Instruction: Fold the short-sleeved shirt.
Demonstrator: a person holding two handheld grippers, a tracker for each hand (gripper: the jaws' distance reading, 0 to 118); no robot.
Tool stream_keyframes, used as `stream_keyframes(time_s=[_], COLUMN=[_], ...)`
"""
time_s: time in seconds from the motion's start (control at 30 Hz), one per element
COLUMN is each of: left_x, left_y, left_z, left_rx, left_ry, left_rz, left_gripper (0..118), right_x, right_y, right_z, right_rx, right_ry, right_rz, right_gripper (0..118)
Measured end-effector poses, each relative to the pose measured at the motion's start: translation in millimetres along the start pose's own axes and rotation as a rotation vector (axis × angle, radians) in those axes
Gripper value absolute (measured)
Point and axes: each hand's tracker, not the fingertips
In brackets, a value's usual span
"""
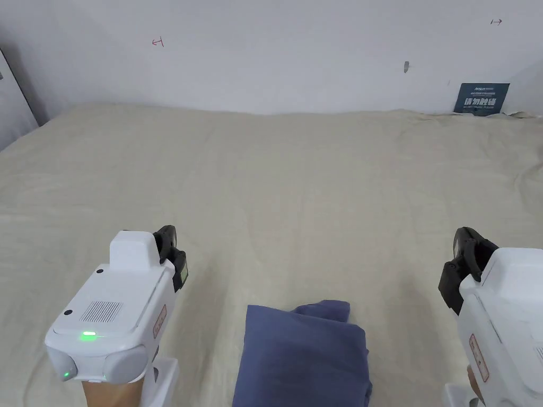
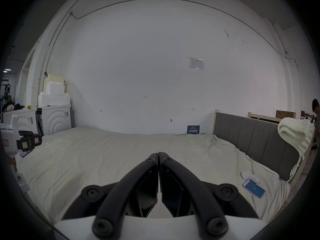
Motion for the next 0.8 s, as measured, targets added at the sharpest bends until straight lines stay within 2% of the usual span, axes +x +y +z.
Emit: stream_keyframes(time_s=[0.33,0.8], left_x=[-13,-22], left_y=[-15,-48], left_z=[-2,-9], left_rx=[-0.066,-0.253], left_ry=[0.006,-0.066], left_rz=[0.056,0.122], left_gripper=[0,0], right_x=[-28,-83], right_y=[-47,-152], right_z=[-28,-55], right_rx=[-0.139,-0.48], right_ry=[0.067,0.162], right_rz=[-0.006,0.003], right_gripper=[0,0])
